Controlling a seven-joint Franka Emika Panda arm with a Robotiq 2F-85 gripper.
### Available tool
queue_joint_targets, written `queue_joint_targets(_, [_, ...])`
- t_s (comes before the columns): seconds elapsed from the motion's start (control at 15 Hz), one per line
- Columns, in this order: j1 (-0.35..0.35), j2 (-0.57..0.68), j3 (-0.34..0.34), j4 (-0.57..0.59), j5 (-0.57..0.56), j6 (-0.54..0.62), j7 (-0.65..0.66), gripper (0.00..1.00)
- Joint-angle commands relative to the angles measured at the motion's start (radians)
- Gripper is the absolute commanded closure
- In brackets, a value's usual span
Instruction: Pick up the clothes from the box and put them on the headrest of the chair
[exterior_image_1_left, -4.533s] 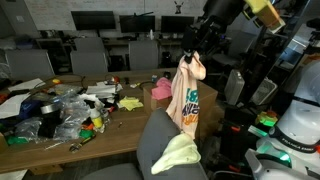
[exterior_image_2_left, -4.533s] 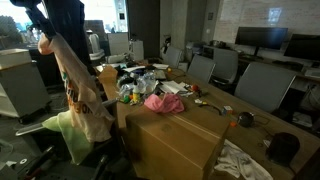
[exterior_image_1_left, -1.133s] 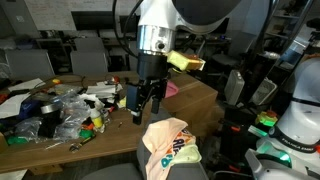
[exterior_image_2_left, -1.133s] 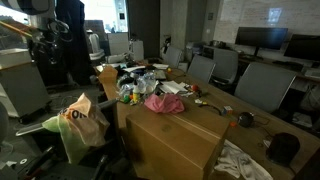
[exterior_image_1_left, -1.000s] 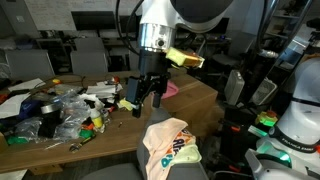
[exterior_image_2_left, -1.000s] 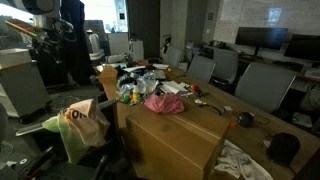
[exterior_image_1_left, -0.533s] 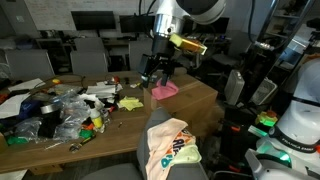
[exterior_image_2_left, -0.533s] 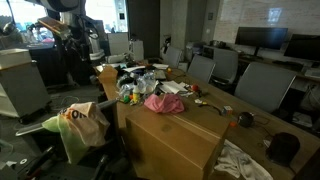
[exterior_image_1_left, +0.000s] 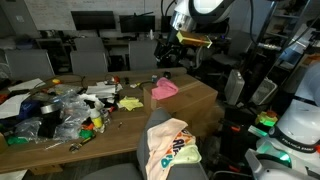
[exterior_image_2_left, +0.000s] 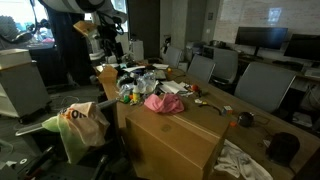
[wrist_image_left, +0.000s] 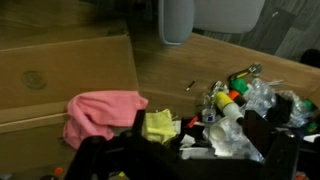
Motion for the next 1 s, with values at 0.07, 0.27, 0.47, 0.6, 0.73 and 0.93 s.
queue_joint_targets(0.07, [-0.120,0.027,-0.014,-0.001,-0.206,0.096,0.209,0.00])
queue_joint_targets(0.27, [-0.166,0.081,-0.027,0.032,-0.328,0.124,0.327,0.00])
queue_joint_targets(0.47, [-0.167,0.146,-0.047,0.083,-0.390,0.129,0.401,0.00])
queue_joint_targets(0.6, [-0.143,0.198,-0.068,0.123,-0.362,0.143,0.394,0.00])
queue_joint_targets(0.73, [-0.119,0.247,-0.084,0.162,-0.305,0.158,0.351,0.00])
queue_joint_targets(0.93, [-0.091,0.338,-0.107,0.232,-0.239,0.162,0.324,0.00])
